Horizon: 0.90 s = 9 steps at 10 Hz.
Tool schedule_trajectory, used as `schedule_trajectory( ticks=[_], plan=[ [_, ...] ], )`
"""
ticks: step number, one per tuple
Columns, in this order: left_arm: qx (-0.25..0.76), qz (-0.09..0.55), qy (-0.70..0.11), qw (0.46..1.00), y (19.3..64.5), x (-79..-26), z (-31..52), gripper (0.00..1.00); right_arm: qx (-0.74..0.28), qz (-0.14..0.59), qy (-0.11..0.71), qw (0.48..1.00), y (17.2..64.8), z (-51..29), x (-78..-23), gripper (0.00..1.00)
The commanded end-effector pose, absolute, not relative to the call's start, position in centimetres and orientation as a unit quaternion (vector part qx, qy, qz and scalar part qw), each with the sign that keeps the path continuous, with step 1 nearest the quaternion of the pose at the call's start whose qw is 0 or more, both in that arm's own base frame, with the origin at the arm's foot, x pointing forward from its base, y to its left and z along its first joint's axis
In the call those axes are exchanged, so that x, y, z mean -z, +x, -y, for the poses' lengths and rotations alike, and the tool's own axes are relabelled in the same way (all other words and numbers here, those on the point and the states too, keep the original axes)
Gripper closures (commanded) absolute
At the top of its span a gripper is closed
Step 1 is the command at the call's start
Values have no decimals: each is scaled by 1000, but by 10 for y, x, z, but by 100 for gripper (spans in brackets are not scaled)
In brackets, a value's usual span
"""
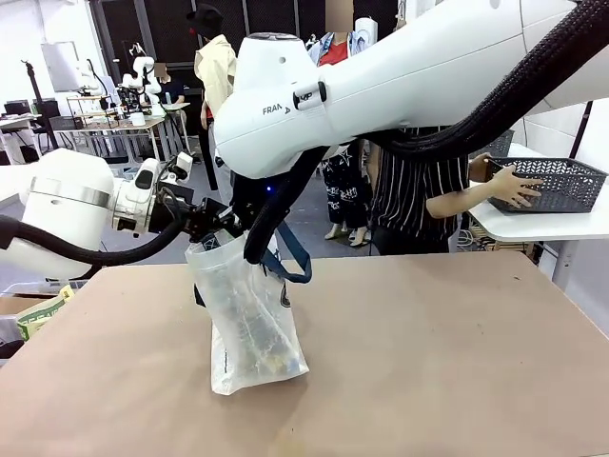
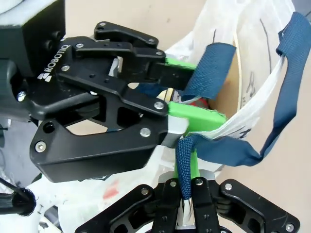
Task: Transfer purchased items from the store into the shopping bag.
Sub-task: Move the Reusable shopping bag to the right side of the table.
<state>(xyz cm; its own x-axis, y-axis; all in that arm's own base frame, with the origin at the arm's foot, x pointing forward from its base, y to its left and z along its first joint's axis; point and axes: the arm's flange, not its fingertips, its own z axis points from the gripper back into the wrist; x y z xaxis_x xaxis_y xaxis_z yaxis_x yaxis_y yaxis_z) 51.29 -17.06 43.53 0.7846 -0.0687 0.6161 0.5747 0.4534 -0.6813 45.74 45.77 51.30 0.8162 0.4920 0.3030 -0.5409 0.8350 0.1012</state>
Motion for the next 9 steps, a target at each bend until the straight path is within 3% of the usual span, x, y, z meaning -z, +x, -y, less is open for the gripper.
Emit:
schedule_trajectory(
  ticks=[1,3,6,9],
  plan=[
    [204,265,-508,794,518,-432,178,55,-293,151,91,940,459,-465,-514,100],
    [219,256,-526,781,521,-432,181,55,-305,142,97,937,459,-469,-513,100],
    [230,248,-543,768,522,-434,183,1,-309,143,94,935,457,-473,-512,100],
    [260,246,-570,739,525,-439,189,0,-311,140,91,936,456,-475,-511,100]
  ],
)
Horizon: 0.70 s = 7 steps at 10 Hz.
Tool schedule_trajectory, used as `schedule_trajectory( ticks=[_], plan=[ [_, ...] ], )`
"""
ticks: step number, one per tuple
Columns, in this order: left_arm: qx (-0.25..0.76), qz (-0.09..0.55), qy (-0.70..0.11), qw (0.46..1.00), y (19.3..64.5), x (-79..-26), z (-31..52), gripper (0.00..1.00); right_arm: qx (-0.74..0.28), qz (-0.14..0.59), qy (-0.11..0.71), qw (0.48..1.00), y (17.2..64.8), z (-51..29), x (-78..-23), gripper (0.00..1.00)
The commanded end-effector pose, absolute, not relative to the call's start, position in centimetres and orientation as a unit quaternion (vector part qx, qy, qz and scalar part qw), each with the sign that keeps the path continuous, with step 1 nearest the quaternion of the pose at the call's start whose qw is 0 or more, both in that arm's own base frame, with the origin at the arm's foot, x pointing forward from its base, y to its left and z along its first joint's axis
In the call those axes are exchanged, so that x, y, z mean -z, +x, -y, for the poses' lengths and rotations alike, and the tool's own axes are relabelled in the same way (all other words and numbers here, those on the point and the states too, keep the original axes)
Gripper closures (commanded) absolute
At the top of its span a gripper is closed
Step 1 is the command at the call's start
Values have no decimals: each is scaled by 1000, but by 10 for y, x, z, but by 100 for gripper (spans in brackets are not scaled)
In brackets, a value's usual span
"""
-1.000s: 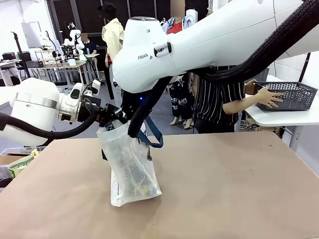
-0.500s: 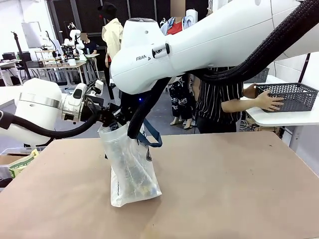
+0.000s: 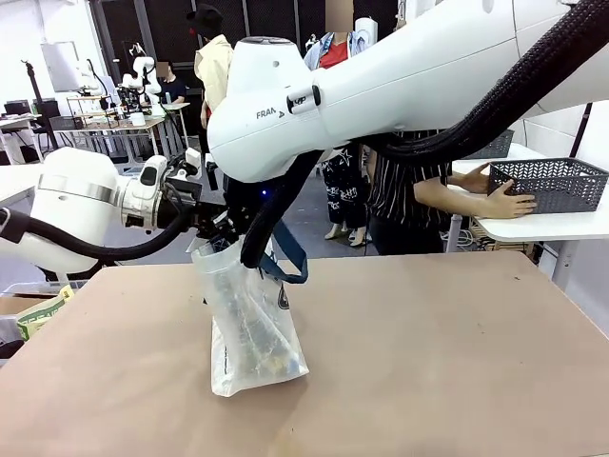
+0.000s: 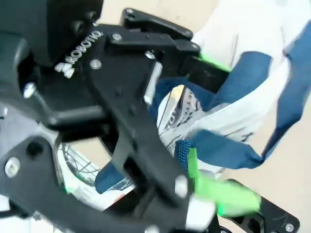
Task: Transfer purchased items from the store into the shopping bag.
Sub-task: Move the Reusable shopping bag to the right side of the table.
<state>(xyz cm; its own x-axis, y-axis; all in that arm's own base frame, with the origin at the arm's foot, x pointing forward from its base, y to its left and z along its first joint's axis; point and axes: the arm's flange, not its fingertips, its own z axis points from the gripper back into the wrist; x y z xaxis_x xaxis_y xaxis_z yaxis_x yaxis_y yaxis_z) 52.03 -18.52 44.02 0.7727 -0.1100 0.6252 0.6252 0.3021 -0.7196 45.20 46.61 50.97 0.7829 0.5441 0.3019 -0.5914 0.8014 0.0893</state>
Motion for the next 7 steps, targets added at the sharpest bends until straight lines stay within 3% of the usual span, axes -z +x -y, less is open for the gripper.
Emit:
schedule_trajectory(
  ticks=[1,7],
  plan=[
    [269,236,-578,734,526,-440,190,0,-311,141,90,936,456,-476,-511,100],
    [262,173,-504,805,547,-431,226,0,-317,142,89,934,453,-480,-511,100]
  ],
)
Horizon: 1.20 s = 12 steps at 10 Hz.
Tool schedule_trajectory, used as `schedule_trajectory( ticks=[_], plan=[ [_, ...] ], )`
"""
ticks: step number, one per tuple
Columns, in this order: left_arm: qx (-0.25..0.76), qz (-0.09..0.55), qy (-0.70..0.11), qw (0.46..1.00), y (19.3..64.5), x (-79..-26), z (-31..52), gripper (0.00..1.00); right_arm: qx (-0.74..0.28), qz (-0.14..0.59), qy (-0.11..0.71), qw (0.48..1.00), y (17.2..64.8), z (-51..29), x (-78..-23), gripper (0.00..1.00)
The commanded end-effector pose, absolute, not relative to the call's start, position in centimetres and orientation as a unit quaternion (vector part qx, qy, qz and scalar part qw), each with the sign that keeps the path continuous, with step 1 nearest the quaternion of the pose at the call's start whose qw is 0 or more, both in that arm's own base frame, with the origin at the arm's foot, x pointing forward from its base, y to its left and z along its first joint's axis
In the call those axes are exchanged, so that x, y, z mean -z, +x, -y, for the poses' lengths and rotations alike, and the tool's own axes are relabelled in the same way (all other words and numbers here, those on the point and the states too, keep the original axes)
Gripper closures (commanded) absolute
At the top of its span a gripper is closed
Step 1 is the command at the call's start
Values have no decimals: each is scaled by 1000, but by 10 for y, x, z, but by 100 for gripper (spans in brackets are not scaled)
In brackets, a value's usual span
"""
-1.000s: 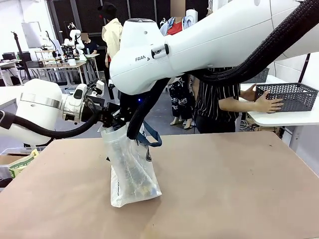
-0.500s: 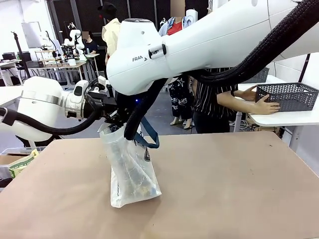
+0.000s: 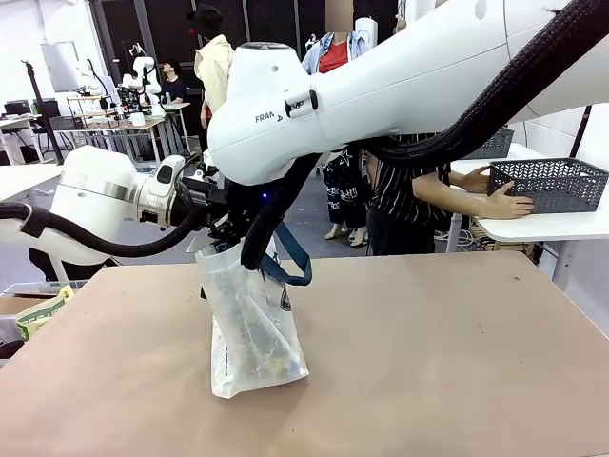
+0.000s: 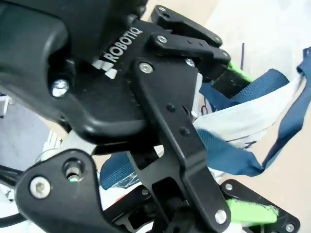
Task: Transfer purchased items from the store into the shopping bag.
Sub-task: Move the Reusable shopping bag to the right side of the table.
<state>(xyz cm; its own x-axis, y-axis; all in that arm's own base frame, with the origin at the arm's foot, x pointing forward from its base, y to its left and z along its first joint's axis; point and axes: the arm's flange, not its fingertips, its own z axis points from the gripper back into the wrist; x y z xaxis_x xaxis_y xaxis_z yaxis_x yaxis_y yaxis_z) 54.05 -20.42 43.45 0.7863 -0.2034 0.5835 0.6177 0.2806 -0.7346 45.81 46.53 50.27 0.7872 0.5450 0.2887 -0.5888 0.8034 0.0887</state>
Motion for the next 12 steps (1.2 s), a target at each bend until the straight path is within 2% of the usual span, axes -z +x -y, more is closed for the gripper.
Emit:
schedule_trajectory(
  ticks=[1,3,4,8,9,12],
  plan=[
    [254,169,-479,823,549,-431,229,0,-316,142,87,934,451,-479,-511,100],
    [249,158,-450,843,548,-429,234,0,-317,142,89,933,452,-479,-511,100],
    [250,155,-449,844,549,-429,233,11,-318,143,90,933,453,-480,-510,100],
    [248,148,-452,844,550,-428,233,90,-318,145,90,933,450,-479,-511,100],
    [249,146,-451,845,550,-427,233,100,-318,144,89,933,450,-479,-511,100],
    [252,141,-450,845,549,-428,232,100,-318,145,89,933,449,-480,-510,100]
  ],
)
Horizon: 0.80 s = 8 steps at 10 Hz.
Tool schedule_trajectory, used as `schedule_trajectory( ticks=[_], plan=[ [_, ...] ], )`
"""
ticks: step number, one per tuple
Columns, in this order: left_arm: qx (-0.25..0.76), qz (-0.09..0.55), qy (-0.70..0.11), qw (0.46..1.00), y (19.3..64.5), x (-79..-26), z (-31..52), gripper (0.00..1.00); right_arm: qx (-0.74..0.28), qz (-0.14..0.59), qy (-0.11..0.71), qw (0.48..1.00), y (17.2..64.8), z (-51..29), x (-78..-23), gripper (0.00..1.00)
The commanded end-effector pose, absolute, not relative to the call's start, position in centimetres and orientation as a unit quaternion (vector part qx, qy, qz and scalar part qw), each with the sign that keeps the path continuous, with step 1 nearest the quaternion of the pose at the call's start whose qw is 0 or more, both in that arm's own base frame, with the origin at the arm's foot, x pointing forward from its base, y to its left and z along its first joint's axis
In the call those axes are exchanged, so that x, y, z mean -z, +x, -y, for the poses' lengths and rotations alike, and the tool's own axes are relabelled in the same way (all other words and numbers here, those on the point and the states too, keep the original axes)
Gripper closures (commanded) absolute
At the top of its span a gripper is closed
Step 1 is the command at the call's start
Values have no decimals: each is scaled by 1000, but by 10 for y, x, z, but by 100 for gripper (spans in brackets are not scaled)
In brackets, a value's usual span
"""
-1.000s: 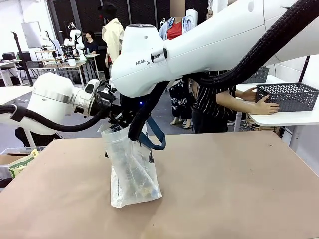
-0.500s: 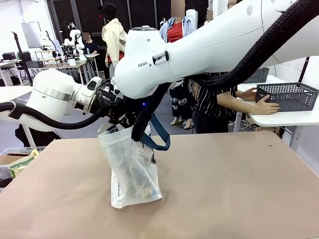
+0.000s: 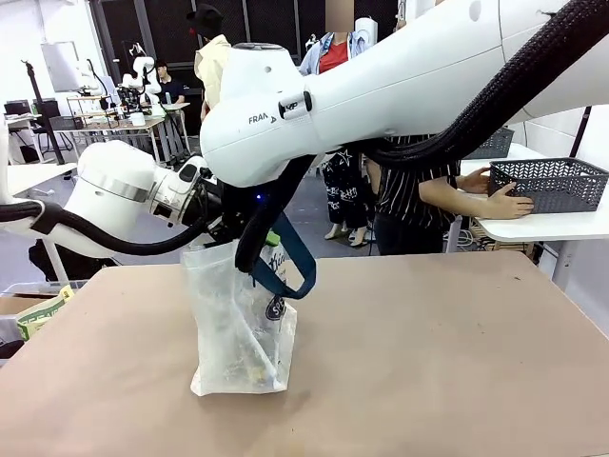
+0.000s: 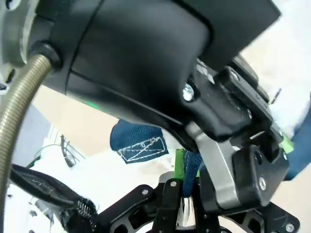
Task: Transfer purchased items from the store into the shopping bag.
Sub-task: Move the Reusable shopping bag to the right side of the table.
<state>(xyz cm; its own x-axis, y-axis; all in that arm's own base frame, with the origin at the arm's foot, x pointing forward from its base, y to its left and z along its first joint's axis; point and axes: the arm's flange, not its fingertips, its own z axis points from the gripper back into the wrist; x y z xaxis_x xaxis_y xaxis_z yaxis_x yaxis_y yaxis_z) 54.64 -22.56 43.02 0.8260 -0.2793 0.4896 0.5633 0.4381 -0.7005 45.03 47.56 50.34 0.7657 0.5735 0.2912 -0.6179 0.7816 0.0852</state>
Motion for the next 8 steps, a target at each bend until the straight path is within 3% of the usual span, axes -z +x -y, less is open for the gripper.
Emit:
schedule_trajectory(
  ticks=[1,8],
  plan=[
    [253,139,-448,846,549,-428,232,100,-318,144,89,933,450,-480,-510,100],
    [254,146,-453,842,548,-427,226,100,-300,146,84,939,451,-476,-512,100]
  ],
)
